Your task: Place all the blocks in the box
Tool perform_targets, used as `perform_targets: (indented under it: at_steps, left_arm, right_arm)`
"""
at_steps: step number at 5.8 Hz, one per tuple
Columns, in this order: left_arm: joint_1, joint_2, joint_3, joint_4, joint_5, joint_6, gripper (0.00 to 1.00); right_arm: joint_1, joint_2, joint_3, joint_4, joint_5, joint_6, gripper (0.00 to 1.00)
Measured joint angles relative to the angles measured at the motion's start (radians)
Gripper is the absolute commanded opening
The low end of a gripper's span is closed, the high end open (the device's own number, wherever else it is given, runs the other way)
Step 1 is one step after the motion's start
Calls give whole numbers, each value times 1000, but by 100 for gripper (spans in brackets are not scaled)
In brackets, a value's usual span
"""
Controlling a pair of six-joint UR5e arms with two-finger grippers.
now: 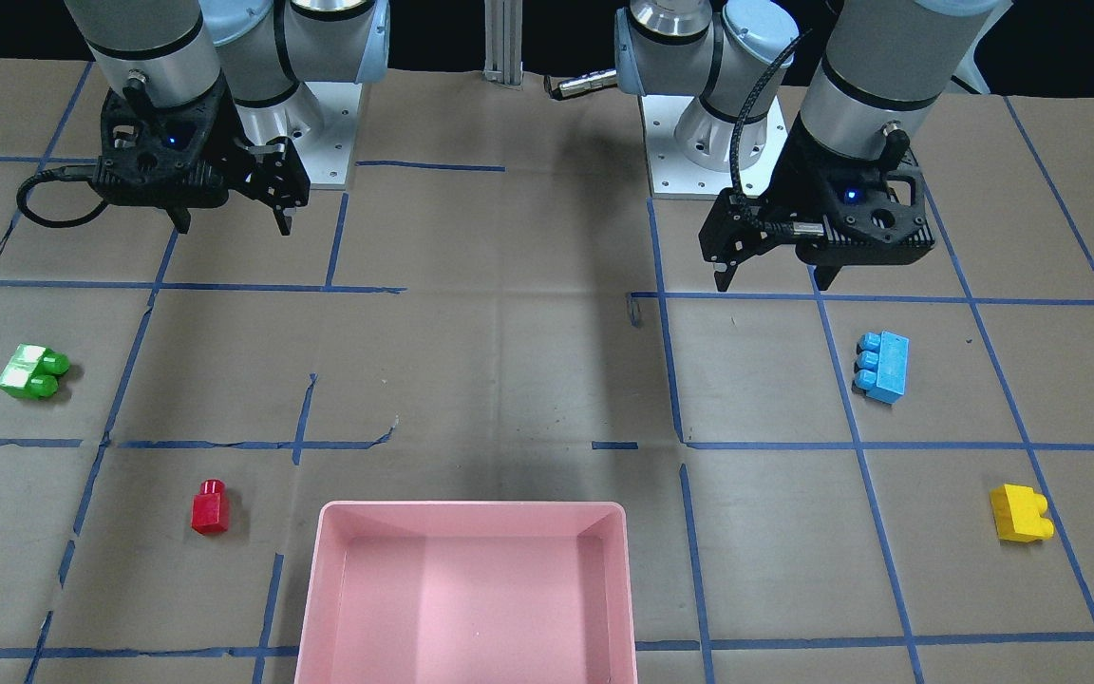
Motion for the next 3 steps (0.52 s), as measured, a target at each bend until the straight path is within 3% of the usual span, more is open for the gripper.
perform_targets:
  at_steps: [3]
  left_arm:
    - [0,-3,-3,10,-2,-3,100]
  right_arm:
    - [0,24,-2,-10,0,0,100]
